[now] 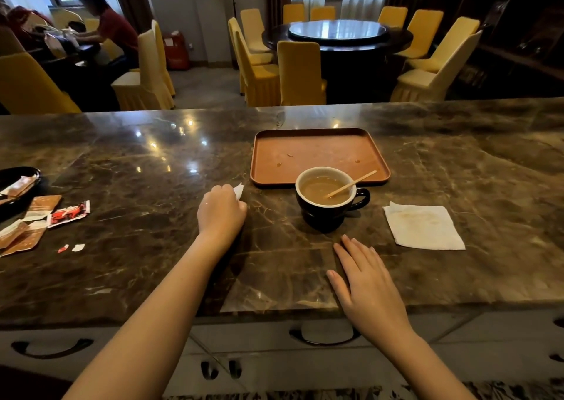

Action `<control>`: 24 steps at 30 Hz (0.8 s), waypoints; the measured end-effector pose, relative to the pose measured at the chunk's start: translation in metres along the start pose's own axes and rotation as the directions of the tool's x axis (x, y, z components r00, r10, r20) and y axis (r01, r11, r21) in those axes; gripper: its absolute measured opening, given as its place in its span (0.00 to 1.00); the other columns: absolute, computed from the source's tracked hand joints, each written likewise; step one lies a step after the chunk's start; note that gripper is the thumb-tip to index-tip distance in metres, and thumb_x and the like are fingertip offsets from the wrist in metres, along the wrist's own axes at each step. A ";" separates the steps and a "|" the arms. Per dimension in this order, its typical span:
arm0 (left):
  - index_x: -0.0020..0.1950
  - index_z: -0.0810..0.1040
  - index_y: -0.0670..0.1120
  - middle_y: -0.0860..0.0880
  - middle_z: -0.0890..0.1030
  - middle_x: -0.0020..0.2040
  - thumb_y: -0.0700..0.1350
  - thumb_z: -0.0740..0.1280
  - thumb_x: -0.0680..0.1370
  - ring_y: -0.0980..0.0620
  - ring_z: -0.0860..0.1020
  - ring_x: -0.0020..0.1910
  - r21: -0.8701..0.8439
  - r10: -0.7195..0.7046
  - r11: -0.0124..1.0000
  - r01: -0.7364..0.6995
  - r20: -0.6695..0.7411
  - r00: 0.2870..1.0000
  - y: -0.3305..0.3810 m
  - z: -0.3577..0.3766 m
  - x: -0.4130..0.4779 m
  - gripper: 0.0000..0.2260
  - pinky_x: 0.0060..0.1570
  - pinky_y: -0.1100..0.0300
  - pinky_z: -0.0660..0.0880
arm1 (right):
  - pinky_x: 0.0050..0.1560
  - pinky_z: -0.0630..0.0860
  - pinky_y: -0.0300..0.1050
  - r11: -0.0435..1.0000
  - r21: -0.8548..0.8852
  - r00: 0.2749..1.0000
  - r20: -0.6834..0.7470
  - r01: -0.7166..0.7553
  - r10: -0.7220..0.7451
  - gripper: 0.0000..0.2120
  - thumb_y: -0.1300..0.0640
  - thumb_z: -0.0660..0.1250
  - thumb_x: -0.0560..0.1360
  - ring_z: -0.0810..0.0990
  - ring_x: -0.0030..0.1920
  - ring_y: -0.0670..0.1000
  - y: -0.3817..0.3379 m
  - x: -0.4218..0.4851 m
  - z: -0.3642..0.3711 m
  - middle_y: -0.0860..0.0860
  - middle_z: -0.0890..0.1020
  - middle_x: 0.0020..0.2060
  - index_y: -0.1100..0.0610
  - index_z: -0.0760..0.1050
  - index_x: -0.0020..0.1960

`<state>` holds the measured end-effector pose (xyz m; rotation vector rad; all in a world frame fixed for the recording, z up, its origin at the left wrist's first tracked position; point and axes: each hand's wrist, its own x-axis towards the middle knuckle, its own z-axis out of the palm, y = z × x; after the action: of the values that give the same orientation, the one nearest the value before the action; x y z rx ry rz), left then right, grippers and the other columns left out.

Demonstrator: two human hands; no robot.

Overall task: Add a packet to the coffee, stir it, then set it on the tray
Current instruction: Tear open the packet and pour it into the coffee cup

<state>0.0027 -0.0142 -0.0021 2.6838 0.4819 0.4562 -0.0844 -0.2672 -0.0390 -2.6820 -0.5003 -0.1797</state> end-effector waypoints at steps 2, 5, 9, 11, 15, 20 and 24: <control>0.43 0.76 0.41 0.45 0.76 0.41 0.40 0.65 0.73 0.51 0.73 0.36 -0.074 -0.004 0.997 0.001 -0.043 0.999 -0.004 -0.002 -0.005 0.03 0.30 0.64 0.63 | 0.72 0.47 0.42 0.998 0.064 0.998 -0.059 0.022 -0.018 0.23 0.47 0.55 0.78 0.57 0.73 0.48 -0.001 -0.001 -0.001 0.50 0.64 0.72 0.54 0.63 0.70; 0.44 0.76 0.41 0.45 0.76 0.41 0.39 0.65 0.74 0.52 0.73 0.37 -0.174 -0.010 0.985 -0.005 -0.087 0.996 -0.007 -0.009 -0.014 0.02 0.32 0.65 0.64 | 0.71 0.60 0.48 0.982 0.180 0.988 -0.153 0.050 -0.022 0.18 0.53 0.62 0.76 0.65 0.68 0.48 -0.003 -0.005 -0.004 0.53 0.73 0.66 0.57 0.71 0.65; 0.48 0.78 0.42 0.45 0.78 0.44 0.39 0.65 0.74 0.52 0.74 0.42 -0.306 0.014 0.951 -0.037 -0.077 0.997 -0.006 -0.023 -0.033 0.04 0.40 0.63 0.69 | 0.58 0.74 0.47 0.947 0.295 0.961 -0.273 0.128 -0.044 0.12 0.58 0.63 0.75 0.74 0.57 0.48 -0.003 -0.005 -0.016 0.53 0.80 0.53 0.59 0.76 0.57; 0.47 0.79 0.45 0.48 0.79 0.45 0.41 0.66 0.74 0.53 0.76 0.43 -0.406 0.000 0.914 -0.012 -0.029 1.000 0.000 -0.032 -0.045 0.04 0.42 0.63 0.71 | 0.52 0.73 0.38 0.930 0.341 0.956 -0.293 0.138 -0.034 0.11 0.57 0.62 0.75 0.76 0.52 0.47 -0.005 0.000 -0.024 0.52 0.80 0.49 0.57 0.77 0.55; 0.44 0.81 0.52 0.52 0.84 0.42 0.45 0.69 0.72 0.57 0.81 0.42 -0.748 0.002 0.626 0.219 0.283 0.959 0.021 -0.054 -0.062 0.03 0.41 0.63 0.75 | 0.44 0.72 0.28 0.833 0.552 0.979 -0.187 0.037 0.080 0.09 0.54 0.64 0.75 0.77 0.48 0.41 -0.020 0.019 -0.038 0.46 0.80 0.48 0.51 0.76 0.54; 0.47 0.82 0.52 0.53 0.85 0.43 0.47 0.70 0.71 0.57 0.83 0.41 -0.806 0.168 0.466 0.365 0.485 0.858 0.050 -0.067 -0.066 0.06 0.33 0.67 0.76 | 0.40 0.74 0.28 0.525 0.851 0.992 -0.033 -0.035 0.121 0.08 0.53 0.66 0.73 0.80 0.46 0.38 -0.046 0.042 -0.051 0.42 0.84 0.44 0.46 0.78 0.52; 0.47 0.82 0.51 0.51 0.85 0.43 0.47 0.70 0.71 0.54 0.83 0.43 -0.810 0.208 0.423 0.406 0.523 0.826 0.062 -0.065 -0.069 0.06 0.36 0.64 0.78 | 0.37 0.76 0.32 0.340 0.937 0.984 0.013 -0.075 0.180 0.06 0.54 0.67 0.73 0.83 0.42 0.42 -0.055 0.050 -0.057 0.43 0.85 0.42 0.48 0.79 0.49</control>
<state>-0.0663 -0.0747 0.0640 1.5315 0.1215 -0.1469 -0.0614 -0.2282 0.0430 -1.5024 -0.2185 0.0457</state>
